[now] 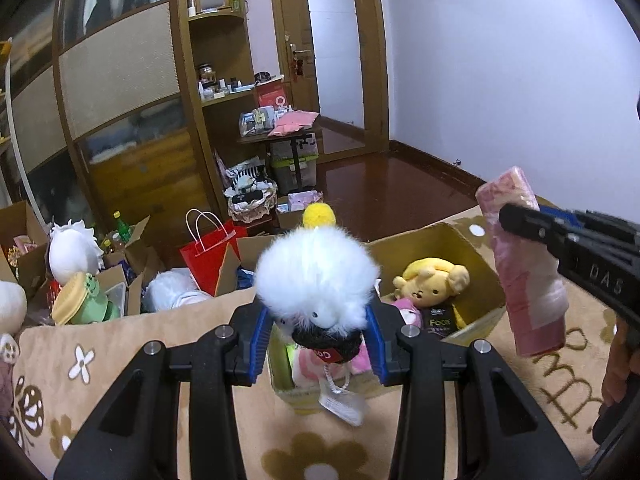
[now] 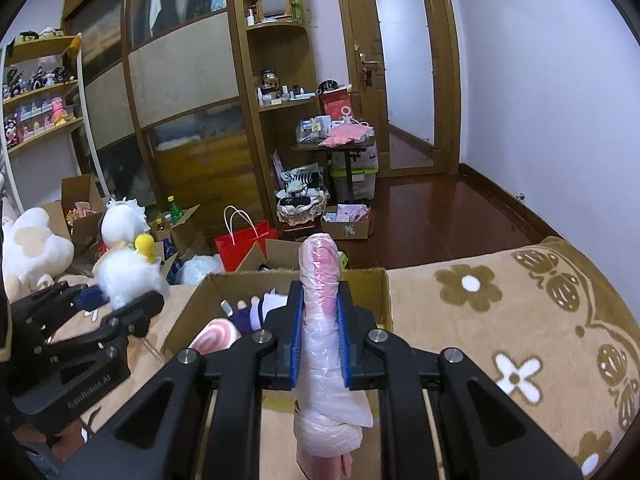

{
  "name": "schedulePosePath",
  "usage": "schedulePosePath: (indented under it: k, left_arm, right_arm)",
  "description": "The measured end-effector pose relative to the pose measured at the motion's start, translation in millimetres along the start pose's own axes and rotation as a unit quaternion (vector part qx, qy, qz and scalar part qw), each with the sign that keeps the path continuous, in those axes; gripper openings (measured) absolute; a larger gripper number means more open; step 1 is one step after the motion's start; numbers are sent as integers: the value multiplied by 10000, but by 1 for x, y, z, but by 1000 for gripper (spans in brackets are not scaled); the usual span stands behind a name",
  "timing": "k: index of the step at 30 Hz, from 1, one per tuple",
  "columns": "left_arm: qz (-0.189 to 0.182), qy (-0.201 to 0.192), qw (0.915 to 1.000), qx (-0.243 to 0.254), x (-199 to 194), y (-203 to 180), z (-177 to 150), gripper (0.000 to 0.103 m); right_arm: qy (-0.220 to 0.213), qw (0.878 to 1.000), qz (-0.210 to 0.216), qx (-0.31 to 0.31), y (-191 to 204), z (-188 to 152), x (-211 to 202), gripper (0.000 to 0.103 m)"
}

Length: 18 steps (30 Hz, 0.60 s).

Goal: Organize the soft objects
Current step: 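Lift both items over the box and open both tools to release them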

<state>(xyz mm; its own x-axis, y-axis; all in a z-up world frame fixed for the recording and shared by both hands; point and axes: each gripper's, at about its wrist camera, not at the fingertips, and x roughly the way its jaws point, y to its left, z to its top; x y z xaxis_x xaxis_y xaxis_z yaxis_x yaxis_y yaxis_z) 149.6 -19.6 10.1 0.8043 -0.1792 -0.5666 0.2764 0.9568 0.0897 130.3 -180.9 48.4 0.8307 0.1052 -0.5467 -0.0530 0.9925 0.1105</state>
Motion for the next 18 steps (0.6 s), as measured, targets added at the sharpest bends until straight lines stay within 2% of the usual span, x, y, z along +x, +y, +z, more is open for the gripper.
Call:
schedulePosePath:
  k: [10, 15, 18]
  left_arm:
    - [-10, 242, 9996, 146, 37, -7, 0, 40]
    - [-95, 539, 9984, 117, 56, -9, -1, 42]
    - [22, 545, 9985, 76, 60, -9, -2, 45]
  right_arm:
    - [-160, 9993, 188, 293, -14, 15, 35, 16]
    - [38, 9981, 303, 531, -21, 11, 56, 16]
    - [70, 9977, 316, 588, -24, 9, 65, 17]
